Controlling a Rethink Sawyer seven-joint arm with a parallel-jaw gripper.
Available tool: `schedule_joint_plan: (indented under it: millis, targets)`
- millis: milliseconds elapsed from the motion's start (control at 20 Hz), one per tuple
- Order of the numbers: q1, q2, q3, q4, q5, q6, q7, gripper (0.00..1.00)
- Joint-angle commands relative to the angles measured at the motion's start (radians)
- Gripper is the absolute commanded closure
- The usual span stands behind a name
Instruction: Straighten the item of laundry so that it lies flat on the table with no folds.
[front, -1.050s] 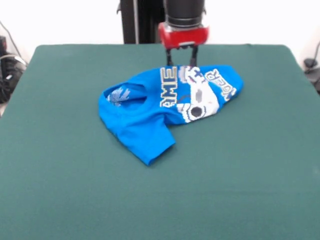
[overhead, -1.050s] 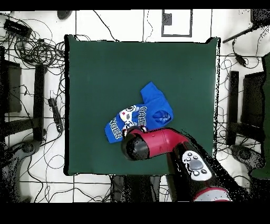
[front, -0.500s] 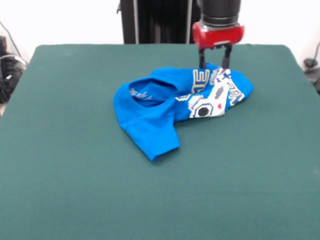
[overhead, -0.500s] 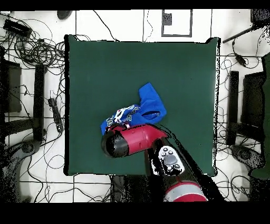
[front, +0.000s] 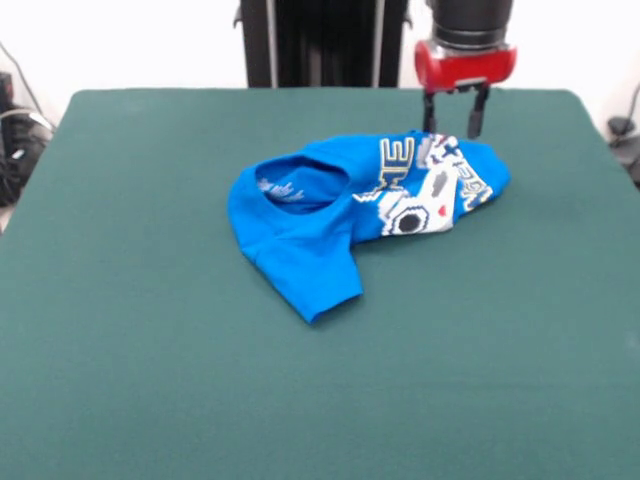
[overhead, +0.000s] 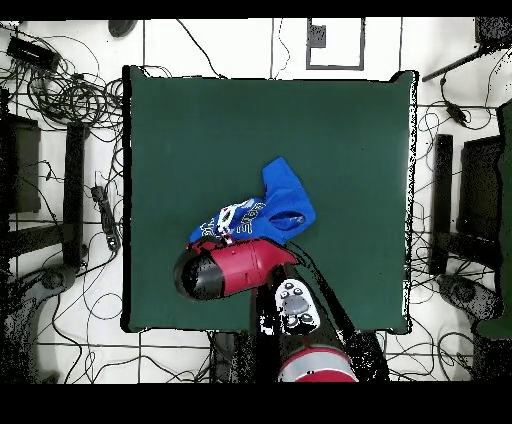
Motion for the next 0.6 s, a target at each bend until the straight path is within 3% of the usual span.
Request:
schedule_joint_plan:
  millis: [50,350,600]
  targets:
    - [0.07,0.068,-0.031,-0.045,0.103,-0.055,0.266,0.0]
    - [0.111,0.063,-0.055,-0.045,0.153,-0.055,0.257,0.0]
    - [0.092,0.048,-0.057,-0.009,0.162,-0.069,0.223,0.0]
